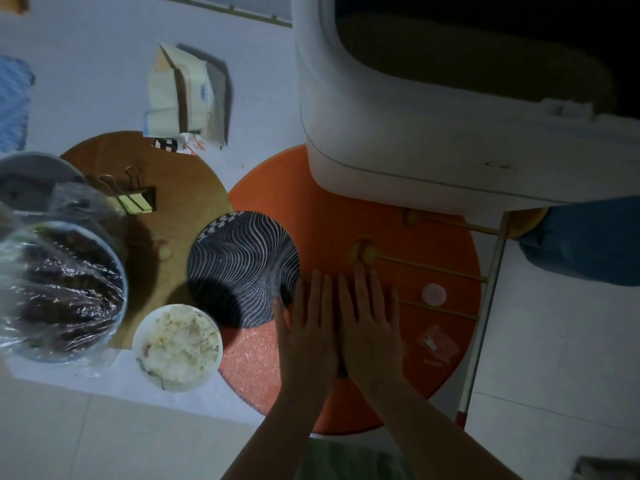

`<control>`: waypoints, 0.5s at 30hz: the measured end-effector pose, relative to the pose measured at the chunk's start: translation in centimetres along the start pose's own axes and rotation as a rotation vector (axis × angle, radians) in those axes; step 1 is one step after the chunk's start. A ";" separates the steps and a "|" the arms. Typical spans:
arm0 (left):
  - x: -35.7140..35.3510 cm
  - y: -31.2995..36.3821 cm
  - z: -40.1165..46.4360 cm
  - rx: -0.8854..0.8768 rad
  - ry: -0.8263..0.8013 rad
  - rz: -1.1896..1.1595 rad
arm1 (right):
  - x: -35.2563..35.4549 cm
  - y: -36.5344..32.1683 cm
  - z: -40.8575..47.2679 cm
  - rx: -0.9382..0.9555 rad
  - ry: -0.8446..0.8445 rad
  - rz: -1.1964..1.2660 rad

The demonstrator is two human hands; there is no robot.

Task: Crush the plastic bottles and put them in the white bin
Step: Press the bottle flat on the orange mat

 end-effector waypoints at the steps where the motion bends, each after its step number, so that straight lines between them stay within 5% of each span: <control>1: -0.1 0.0 0.0 0.000 -0.001 0.004 | -0.1 0.0 0.0 0.003 -0.002 -0.004; 15: -0.5 0.1 0.3 0.006 -0.048 0.011 | -0.2 -0.3 0.4 0.005 -0.007 -0.020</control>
Point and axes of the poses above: each hand's wrist, its own z-axis towards the middle knuckle, its own x-axis out of the back of the hand, y = z × x, the point moved 10 cm from there along z, towards the middle knuckle, and after that the axes turned 8 degrees about y, right-handed, at the moved point
